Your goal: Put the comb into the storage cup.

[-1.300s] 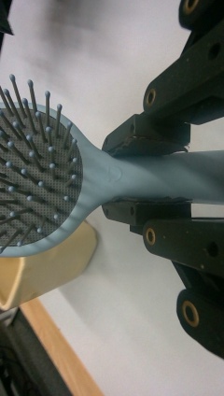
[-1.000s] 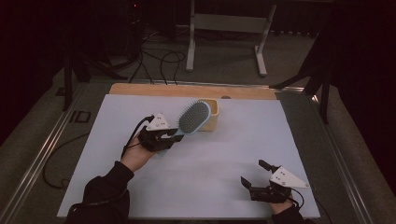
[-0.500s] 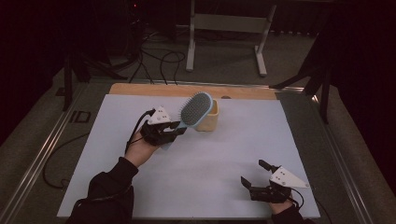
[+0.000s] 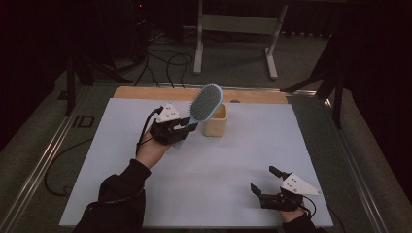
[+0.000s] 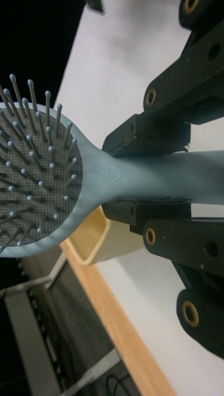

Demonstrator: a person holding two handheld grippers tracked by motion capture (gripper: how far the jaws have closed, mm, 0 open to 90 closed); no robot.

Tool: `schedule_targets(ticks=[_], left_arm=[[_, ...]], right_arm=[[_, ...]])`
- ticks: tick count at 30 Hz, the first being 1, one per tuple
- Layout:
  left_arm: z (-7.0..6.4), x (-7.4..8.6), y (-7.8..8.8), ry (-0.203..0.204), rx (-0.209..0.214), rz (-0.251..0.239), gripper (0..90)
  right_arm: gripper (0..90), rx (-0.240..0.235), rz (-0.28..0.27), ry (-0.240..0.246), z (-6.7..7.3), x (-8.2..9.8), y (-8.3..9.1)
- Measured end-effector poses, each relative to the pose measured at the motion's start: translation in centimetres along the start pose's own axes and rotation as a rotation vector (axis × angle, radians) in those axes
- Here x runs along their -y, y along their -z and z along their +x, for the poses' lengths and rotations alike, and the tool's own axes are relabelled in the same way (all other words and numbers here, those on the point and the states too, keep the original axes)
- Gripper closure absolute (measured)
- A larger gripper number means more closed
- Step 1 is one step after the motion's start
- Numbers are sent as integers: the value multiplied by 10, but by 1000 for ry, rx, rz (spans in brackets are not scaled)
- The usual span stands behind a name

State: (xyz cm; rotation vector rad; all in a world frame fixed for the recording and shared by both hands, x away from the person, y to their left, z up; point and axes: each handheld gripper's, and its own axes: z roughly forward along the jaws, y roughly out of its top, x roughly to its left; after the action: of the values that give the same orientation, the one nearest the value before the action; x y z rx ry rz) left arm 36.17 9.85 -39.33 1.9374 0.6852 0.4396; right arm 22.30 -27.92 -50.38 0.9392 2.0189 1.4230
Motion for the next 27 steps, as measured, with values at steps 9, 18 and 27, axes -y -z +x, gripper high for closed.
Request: schedule_targets(ticks=[9,18,27], left_arm=[[-2,-10,-6,25,-44,-85,703],[-4,-16,-15,-2,-29,-137,703],[-5,-23,-29,10,-5,-164,703]], right_arm=[[75,-3,2,-1,0,0,0],[75,-2,0,0,-1,0,0],[75,-2,-4,-5,-1,0,1]])
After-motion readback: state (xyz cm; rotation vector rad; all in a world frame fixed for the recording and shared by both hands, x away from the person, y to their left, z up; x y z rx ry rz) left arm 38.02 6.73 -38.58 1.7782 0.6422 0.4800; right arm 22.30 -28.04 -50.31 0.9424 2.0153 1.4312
